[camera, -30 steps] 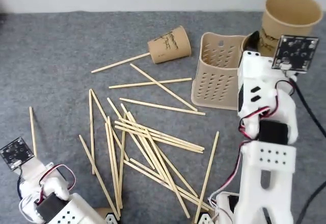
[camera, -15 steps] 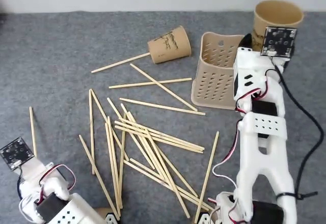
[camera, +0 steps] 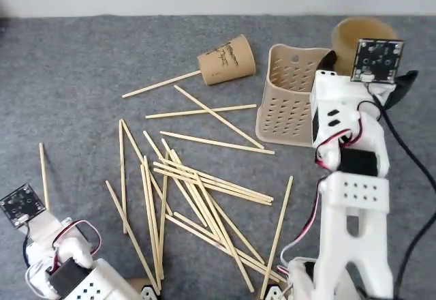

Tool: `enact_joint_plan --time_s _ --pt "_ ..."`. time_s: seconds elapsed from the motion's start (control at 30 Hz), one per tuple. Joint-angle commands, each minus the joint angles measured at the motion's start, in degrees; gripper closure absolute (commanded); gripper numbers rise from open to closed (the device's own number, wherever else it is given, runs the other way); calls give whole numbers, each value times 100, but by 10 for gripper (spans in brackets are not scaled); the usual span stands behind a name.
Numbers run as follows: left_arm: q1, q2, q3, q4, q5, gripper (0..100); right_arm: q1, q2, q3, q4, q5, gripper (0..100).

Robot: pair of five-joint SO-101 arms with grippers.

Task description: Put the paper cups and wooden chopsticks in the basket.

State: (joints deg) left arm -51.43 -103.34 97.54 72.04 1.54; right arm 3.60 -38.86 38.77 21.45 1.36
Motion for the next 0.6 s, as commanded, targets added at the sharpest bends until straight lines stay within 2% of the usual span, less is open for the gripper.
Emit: enact_joint_plan --time_s 0.0,0.1,0.17,0.4,0.57 --pt "-18 -88 -110 26 -9 986 -110 -681 -62 163 44 484" --pt "-18 -88 -110 26 -9 986 -110 -936 -70 136 62 509" --pt "-18 -88 -110 26 -9 986 -110 -971 -97 119 62 583" --pt "-18 -88 -110 26 -9 986 -48 -866 9 -215 70 994" --pt "-18 -88 -110 26 -9 986 -48 40 123 -391 62 937"
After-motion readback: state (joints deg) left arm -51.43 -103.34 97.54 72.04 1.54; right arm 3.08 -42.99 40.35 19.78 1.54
